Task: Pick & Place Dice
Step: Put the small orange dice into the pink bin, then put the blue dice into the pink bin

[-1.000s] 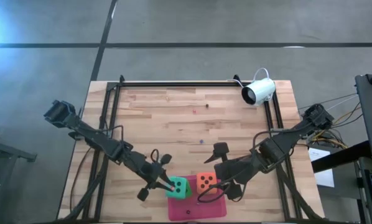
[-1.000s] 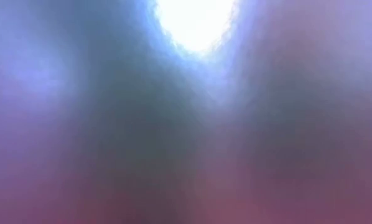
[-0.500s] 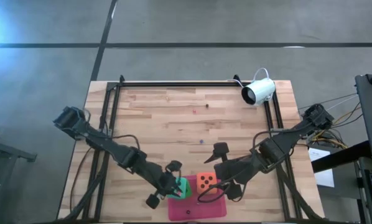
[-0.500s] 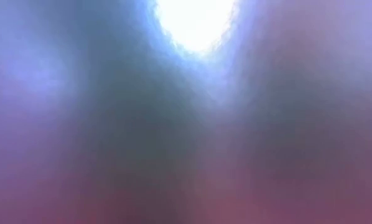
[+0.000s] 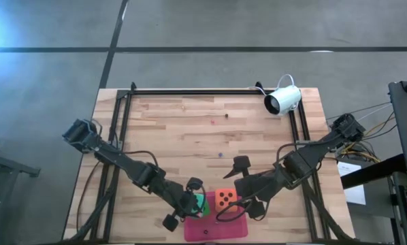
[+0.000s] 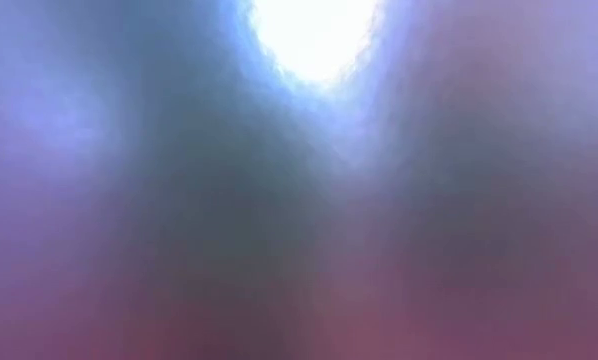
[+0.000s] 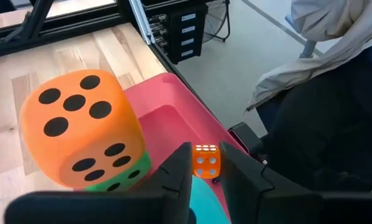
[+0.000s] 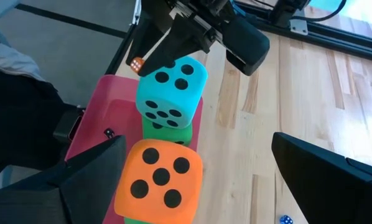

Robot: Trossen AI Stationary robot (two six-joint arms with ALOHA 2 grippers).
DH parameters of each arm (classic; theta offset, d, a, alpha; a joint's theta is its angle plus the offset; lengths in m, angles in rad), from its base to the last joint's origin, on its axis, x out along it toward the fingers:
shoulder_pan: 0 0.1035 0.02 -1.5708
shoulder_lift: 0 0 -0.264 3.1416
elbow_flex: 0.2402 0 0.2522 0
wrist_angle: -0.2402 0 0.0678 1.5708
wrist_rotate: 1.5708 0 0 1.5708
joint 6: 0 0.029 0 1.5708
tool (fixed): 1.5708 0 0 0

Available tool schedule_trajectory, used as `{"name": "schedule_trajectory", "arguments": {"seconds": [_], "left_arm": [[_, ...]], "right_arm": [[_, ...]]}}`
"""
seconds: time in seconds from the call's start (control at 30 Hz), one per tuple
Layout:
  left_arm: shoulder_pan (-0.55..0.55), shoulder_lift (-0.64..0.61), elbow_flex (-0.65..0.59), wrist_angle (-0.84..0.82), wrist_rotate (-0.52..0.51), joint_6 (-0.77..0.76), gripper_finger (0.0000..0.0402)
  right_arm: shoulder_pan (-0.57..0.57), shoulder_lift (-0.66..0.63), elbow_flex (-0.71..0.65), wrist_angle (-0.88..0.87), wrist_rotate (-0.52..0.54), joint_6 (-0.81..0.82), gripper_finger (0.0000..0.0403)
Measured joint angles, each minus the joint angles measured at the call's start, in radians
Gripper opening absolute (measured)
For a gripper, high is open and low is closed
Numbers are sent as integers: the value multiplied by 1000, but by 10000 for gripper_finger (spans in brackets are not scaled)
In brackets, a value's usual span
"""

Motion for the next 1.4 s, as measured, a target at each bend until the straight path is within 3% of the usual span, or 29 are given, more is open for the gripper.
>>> {"name": "schedule_trajectory", "arguments": {"seconds": [0.5,1.03,1.4], "left_arm": [[3,12,-3,0,-4,1,151],[5,53,-5,2,-8,-6,176],[8,-37,-5,-34,-8,34,192]], "right_arm": [[0,0,0,1,0,0,400],[0,0,0,0,0,0,400],[0,0,0,0,0,0,400]]}}
